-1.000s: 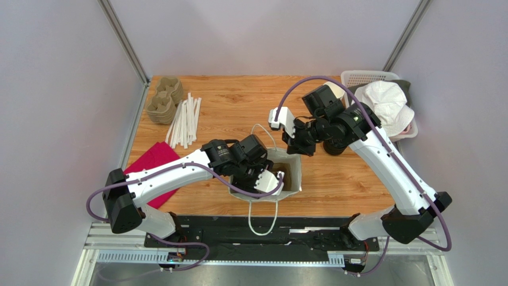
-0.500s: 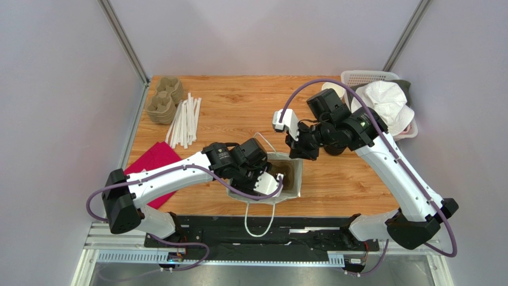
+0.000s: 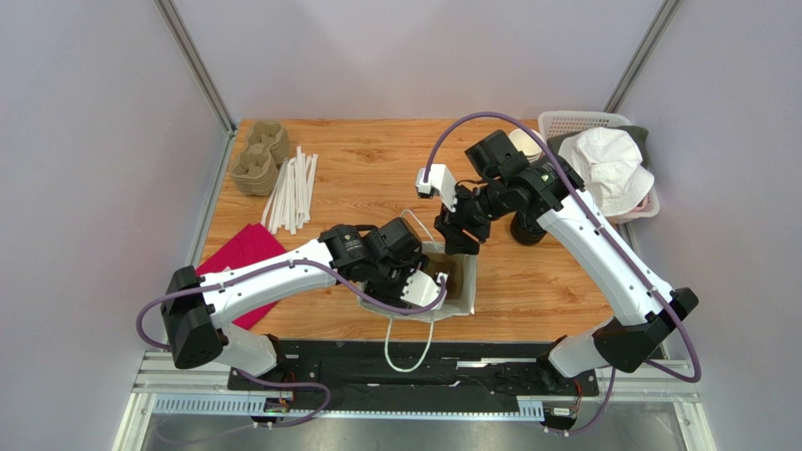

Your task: Pack the takeout coffee

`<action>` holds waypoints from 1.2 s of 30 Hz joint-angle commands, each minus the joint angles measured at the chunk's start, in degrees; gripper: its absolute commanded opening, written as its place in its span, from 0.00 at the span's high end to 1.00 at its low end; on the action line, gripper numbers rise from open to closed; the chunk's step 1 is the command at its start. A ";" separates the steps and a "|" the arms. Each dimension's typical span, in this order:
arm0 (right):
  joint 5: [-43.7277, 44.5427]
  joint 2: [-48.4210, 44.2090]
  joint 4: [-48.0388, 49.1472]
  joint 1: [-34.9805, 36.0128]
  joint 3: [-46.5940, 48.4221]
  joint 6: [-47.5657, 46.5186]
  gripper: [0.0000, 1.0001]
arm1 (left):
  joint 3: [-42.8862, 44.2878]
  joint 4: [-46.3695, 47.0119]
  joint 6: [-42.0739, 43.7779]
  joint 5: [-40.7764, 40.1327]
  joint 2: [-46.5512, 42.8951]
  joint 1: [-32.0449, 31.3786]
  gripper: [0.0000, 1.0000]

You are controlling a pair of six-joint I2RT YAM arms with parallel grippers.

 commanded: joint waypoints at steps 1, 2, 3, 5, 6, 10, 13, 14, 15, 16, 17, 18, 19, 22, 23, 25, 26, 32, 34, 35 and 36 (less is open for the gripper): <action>-2.47 0.69 0.43 0.06 2.48 0.78 0.44 | -0.06 1.25 0.26 0.96 0.07 -0.29 1.00; -2.56 0.87 0.78 0.15 2.21 0.78 0.47 | -0.06 1.34 0.17 0.96 0.07 -0.29 1.00; -2.47 1.04 0.96 0.15 1.77 0.69 0.53 | 0.03 1.42 0.08 0.53 0.07 -0.29 1.00; -2.39 1.13 1.31 0.15 0.90 0.43 0.87 | 0.12 2.39 -0.71 -0.53 -0.11 -0.20 1.00; -2.82 0.96 1.40 0.06 0.80 0.43 1.00 | 0.03 2.91 -1.06 -2.18 -0.46 -0.20 1.00; -3.79 -1.50 3.41 0.50 -1.38 0.60 1.00 | 0.38 4.76 -3.95 -6.93 -1.60 -0.20 1.00; -1.25 -4.58 5.70 2.07 -4.12 1.13 1.00 | 0.03 5.38 -4.75 -9.14 -2.74 -0.20 1.00; -0.81 -5.10 5.62 2.52 -4.29 1.30 1.00 | -0.15 5.55 -4.67 -9.67 -2.92 -0.20 1.00; 0.07 -5.28 5.53 2.96 -4.21 1.57 1.00 | -0.50 5.30 -4.84 -10.45 -3.01 -0.20 1.00; 0.60 -5.29 5.36 3.83 -4.21 1.74 1.00 | -0.76 5.29 -5.02 -10.90 -3.01 -0.12 1.00; 0.95 -5.29 5.44 4.01 -4.21 1.83 1.00 | -0.94 5.73 -5.02 -11.16 -3.44 -0.20 1.00; 1.82 -5.72 5.53 4.36 -4.29 1.92 1.00 | -1.72 6.17 -5.11 -11.95 -3.80 -0.20 1.00; 2.36 -5.81 5.97 4.89 -4.47 2.18 1.00 | -2.25 6.87 -4.93 -12.13 -4.15 -0.20 1.00; 2.45 -6.43 6.50 5.16 -4.65 3.06 1.00 | -4.80 9.07 -4.49 -12.05 -5.29 -0.20 1.00; 2.36 -6.34 6.67 5.33 -4.82 3.15 1.00 | -6.02 10.46 -4.32 -12.04 -5.82 -0.20 1.00; 2.36 -6.60 7.11 5.33 -5.43 3.15 1.00 | -7.17 12.58 -3.97 -12.05 -6.52 -0.12 1.00; 2.36 -6.69 7.29 5.33 -5.70 3.15 1.00 | -8.48 14.85 -3.79 -11.87 -7.48 -0.03 1.00; 2.36 -7.22 8.17 5.33 -6.58 3.06 1.00 | -11.31 17.60 -3.00 -10.56 -7.23 0.59 1.00; 2.18 -7.39 8.34 5.33 -6.75 3.15 1.00 | -11.40 17.07 -3.17 -9.85 -6.35 1.20 1.00; 2.18 -7.48 8.43 5.25 -7.02 3.15 1.00 | -11.22 16.90 -3.09 -9.41 -6.00 1.29 1.00; 2.18 -7.40 8.43 5.33 -7.02 3.06 1.00 | -11.05 16.63 -3.35 -9.06 -5.65 1.64 1.00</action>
